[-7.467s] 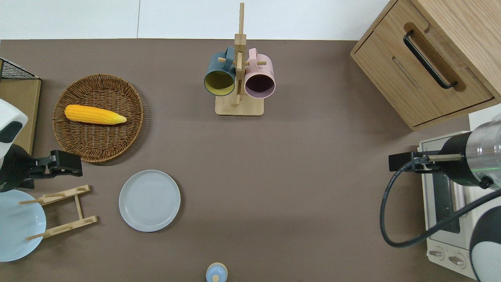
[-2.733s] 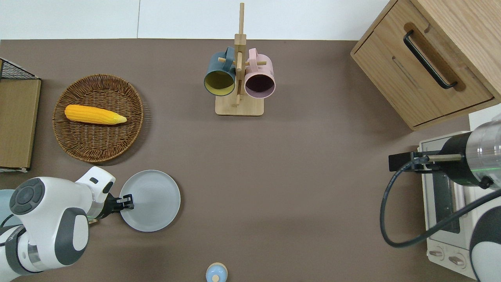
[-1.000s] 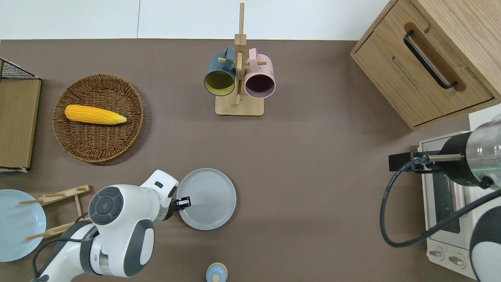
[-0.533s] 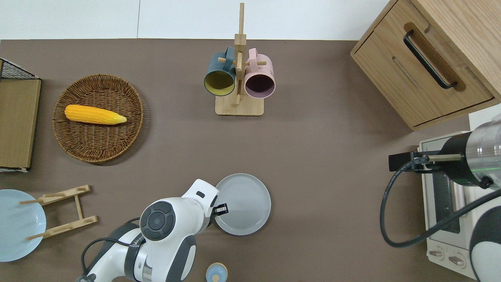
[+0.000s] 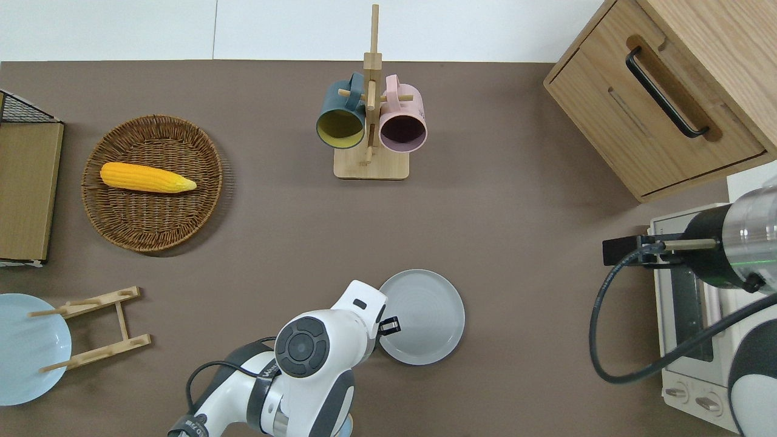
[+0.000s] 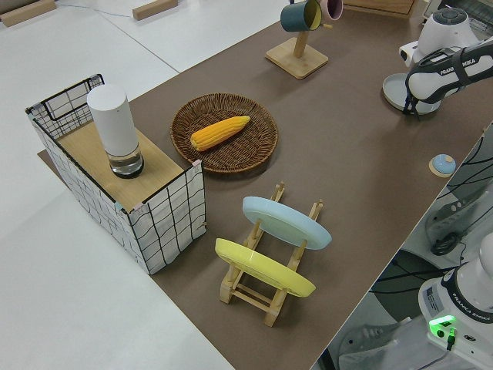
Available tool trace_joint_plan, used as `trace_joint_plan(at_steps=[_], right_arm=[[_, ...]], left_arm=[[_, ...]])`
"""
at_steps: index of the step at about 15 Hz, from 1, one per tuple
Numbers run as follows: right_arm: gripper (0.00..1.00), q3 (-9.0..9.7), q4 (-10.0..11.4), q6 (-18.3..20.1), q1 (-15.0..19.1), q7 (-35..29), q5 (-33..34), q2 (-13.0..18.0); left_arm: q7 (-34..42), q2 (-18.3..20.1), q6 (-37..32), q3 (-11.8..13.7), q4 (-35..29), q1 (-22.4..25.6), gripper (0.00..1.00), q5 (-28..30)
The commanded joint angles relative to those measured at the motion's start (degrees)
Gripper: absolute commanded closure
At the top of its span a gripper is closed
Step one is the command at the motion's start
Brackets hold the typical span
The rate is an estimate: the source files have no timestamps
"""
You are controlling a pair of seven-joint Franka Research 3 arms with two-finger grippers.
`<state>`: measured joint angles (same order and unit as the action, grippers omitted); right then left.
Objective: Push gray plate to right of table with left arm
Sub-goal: 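Push the gray plate across the table with the left gripper toward the toaster oven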
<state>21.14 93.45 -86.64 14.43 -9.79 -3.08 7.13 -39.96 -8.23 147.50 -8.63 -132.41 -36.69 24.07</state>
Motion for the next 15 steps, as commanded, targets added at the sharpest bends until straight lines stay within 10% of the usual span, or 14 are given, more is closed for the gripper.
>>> trace_joint_plan(at_steps=[1, 7, 12, 15], right_arm=[[0.005, 0.83, 1.56, -0.02, 1.39, -0.58, -1.23, 1.57], [0.005, 0.83, 1.56, -0.02, 1.39, -0.58, -1.23, 1.57], [0.005, 0.83, 1.56, -0.02, 1.39, -0.58, -1.23, 1.57], [0.005, 0.83, 1.56, -0.02, 1.39, -0.67, -1.23, 1.57]], left_arm=[[-3.19, -3.97, 0.94, 1.68, 3.81, -4.34, 1.00, 1.33], [-5.39, -7.14, 1.03, 3.54, 8.13, -7.25, 0.96, 1.42], [-6.70, -7.06, 1.03, 3.54, 8.22, -7.17, 0.01, 1.77], [-9.35, -6.45, 0.86, 2.84, 8.13, -6.73, 0.01, 1.86]])
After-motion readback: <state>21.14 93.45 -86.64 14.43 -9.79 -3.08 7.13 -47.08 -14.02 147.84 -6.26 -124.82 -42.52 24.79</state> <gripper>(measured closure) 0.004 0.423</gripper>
